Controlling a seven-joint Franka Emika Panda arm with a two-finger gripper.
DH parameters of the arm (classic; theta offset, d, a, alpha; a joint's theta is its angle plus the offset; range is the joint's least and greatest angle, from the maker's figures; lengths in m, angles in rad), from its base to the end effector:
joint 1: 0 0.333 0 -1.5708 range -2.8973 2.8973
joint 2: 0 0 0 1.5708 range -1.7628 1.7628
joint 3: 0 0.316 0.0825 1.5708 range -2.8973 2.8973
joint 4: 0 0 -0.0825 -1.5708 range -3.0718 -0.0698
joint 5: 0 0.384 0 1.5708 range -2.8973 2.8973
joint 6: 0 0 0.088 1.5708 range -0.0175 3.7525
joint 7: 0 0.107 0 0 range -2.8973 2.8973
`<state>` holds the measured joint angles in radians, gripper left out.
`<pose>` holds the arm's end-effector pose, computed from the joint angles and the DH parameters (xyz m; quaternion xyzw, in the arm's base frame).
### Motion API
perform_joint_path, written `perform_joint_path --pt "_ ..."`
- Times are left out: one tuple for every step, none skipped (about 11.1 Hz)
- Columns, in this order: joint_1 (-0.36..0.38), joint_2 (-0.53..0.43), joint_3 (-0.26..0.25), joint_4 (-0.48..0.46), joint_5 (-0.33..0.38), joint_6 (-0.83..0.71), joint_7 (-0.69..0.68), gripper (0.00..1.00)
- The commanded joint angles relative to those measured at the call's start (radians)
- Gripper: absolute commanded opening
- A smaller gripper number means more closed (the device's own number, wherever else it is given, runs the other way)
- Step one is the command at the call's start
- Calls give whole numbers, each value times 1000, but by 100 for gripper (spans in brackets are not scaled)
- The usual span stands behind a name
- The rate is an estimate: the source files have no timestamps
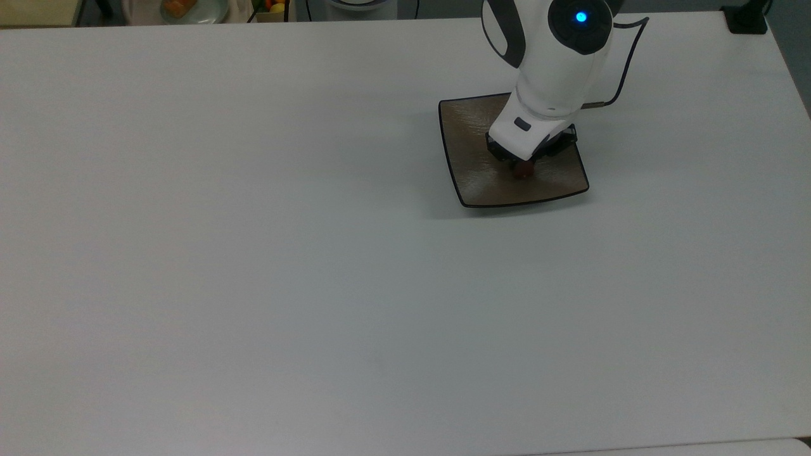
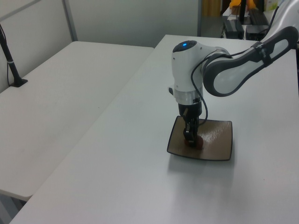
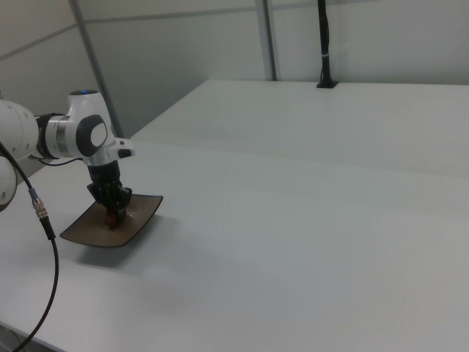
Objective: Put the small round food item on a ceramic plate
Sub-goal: 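Carry the red food item over the square brown plate and lower it, then open the gripper to release the food item onto the plate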
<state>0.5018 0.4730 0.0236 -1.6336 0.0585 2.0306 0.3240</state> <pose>0.5783 0.3371 0.3384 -0.9951 -0.0854 0.0474 0.0127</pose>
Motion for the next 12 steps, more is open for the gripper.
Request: perform_joint_path --pt "14 10 -14 17 14 5 -2 30" --pt "12 9 -14 17 15 -1 1 50" --pt "14 9 -14 17 14 -4 25 90" --pt "15 7 -14 20 12 -7 73 100" --pt "17 -1 -14 21 9 -7 96 100" --pt "14 -11 -16 21 9 -10 99 100" --pt "5 -33 -16 21 9 -10 98 100" --pt "-3 -62 -27 23 9 -39 95 100" --pt "-26 -101 -27 24 7 -97 89 100" --pt "-49 -143 -27 24 4 -145 89 100" --pt "-72 -183 -27 24 0 -186 87 100" --pt "-106 -227 -27 24 -2 -219 86 100"
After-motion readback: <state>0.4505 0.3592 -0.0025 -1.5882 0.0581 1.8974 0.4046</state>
